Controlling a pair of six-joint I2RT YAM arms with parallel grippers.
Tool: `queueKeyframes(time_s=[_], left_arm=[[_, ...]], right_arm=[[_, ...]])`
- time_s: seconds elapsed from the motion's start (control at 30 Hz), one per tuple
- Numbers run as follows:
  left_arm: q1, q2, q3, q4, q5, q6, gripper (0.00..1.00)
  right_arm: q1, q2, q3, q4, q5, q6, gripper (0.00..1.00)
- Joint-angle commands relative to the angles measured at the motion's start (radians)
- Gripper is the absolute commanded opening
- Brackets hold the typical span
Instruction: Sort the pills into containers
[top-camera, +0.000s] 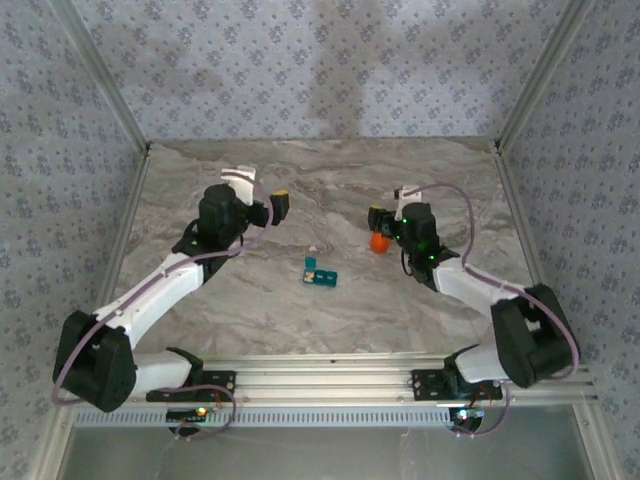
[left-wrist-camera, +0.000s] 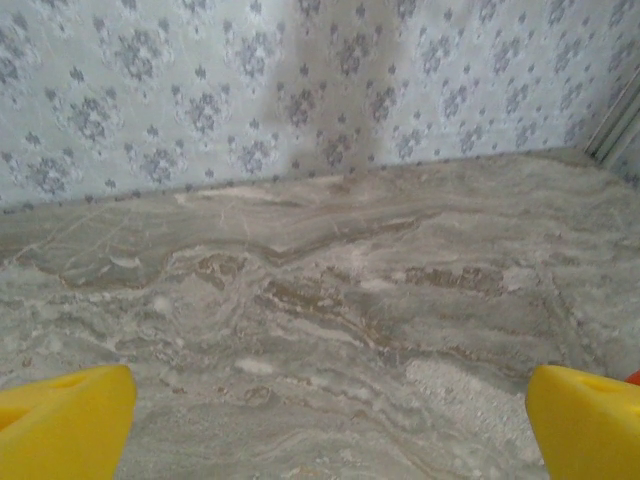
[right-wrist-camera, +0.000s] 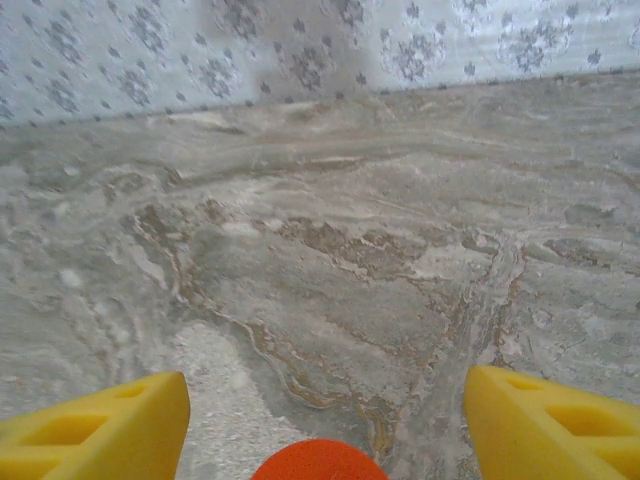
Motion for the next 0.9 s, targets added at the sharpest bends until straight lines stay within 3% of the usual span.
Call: queueKeyframes(time_s=[0.0, 0.2, 0.37, 0.47, 0.63, 0.67, 0.87], left_arm=[[0.005, 0.06, 0.06, -0.058, 0.022, 0.018, 0.99], [0.012, 0.168, 0.119, -0.106, 0.084, 0.037, 0.98], [0.015, 0.245, 0.166, -0.139, 0.117, 0.038, 0.84], [0.018, 0.292, 0.212, -0.187, 0.136, 0.035, 0.6], [0.019, 0.364, 0.301, -0.289, 0.178, 0.033, 0.04], [0.019, 0.378, 0.319, -0.317, 0.19, 0.035, 0.0], [0.001, 0.417, 0.341, -0.372, 0.237, 0.033, 0.0]], right_arm=[[0.001, -0.084, 0.067, -0.14, -0.094, 0.028, 0.75], [0.049, -0.078, 0.234, -0.443, -0.308, -0.008, 0.75], [0.124, -0.012, 0.319, -0.617, -0.342, -0.032, 0.75], [0.142, 0.026, 0.324, -0.653, -0.344, -0.01, 0.75], [0.163, 0.114, 0.325, -0.682, -0.356, 0.012, 0.74], [0.166, 0.14, 0.331, -0.695, -0.355, 0.012, 0.74], [0.21, 0.256, 0.364, -0.73, -0.343, -0.001, 0.73]])
